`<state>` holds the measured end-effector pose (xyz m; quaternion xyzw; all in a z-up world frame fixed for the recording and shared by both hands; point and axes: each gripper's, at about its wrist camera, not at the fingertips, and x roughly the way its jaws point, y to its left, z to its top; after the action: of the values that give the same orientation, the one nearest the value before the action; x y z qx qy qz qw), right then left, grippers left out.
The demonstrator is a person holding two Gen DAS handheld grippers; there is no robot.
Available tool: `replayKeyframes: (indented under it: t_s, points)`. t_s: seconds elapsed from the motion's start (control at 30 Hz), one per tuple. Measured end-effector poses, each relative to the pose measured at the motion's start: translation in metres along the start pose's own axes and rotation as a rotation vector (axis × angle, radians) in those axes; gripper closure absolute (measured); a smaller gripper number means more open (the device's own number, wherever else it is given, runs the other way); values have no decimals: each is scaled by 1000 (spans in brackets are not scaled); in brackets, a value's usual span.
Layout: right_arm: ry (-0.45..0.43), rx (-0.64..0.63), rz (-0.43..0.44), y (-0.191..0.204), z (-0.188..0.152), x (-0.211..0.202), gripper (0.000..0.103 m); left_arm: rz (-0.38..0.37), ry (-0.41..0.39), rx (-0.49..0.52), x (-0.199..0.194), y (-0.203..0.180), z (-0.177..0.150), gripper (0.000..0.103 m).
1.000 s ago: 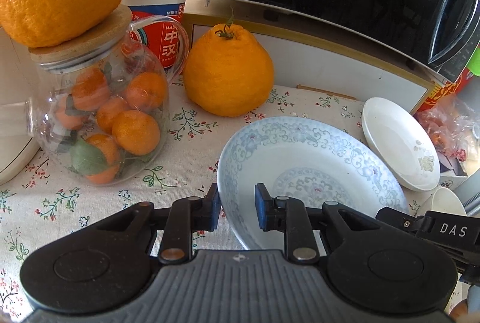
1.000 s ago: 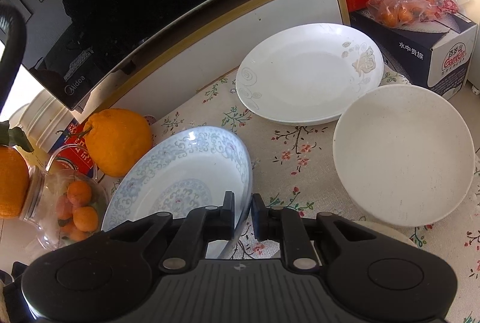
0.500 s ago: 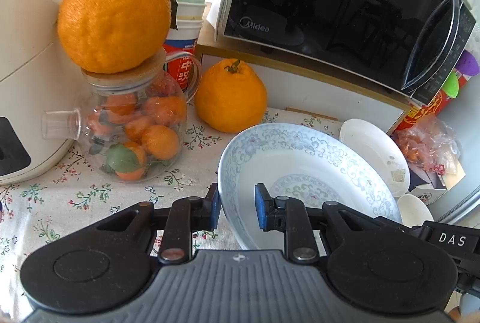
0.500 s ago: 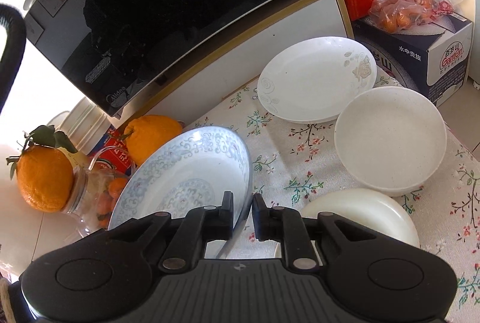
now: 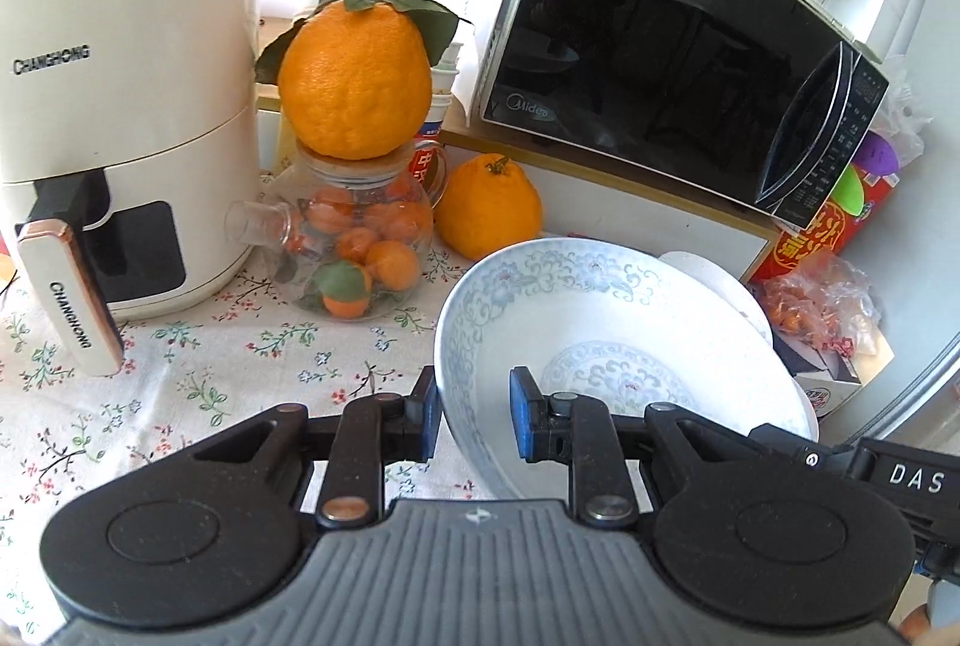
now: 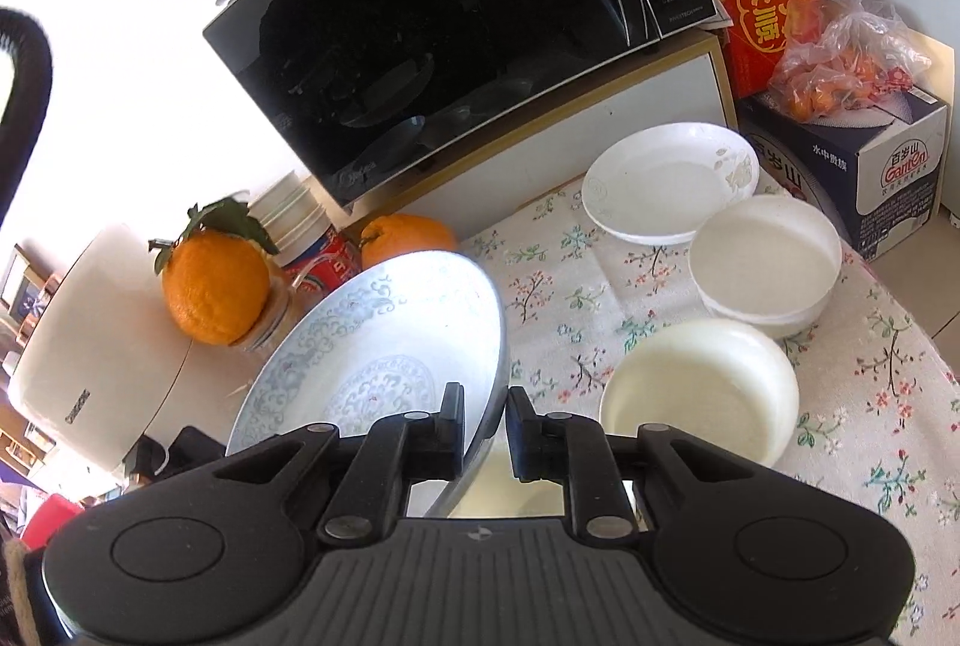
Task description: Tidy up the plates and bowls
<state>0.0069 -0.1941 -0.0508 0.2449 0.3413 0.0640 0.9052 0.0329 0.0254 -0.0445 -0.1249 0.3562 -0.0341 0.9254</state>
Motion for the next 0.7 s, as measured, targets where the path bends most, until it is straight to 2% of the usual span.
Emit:
replayKeyframes:
  t_s: [0.17,0.4,0.7]
  points:
    - [25,-6,20,3,-25,-17,89,29,2,33,-19,9,-21,82]
    - [72,-53,18,14,-67,-30,89,69,26,18,-45,34,-57,82]
    - [119,-119,-5,24,-104,-32,89,104,80,17,-53,54,-90,82]
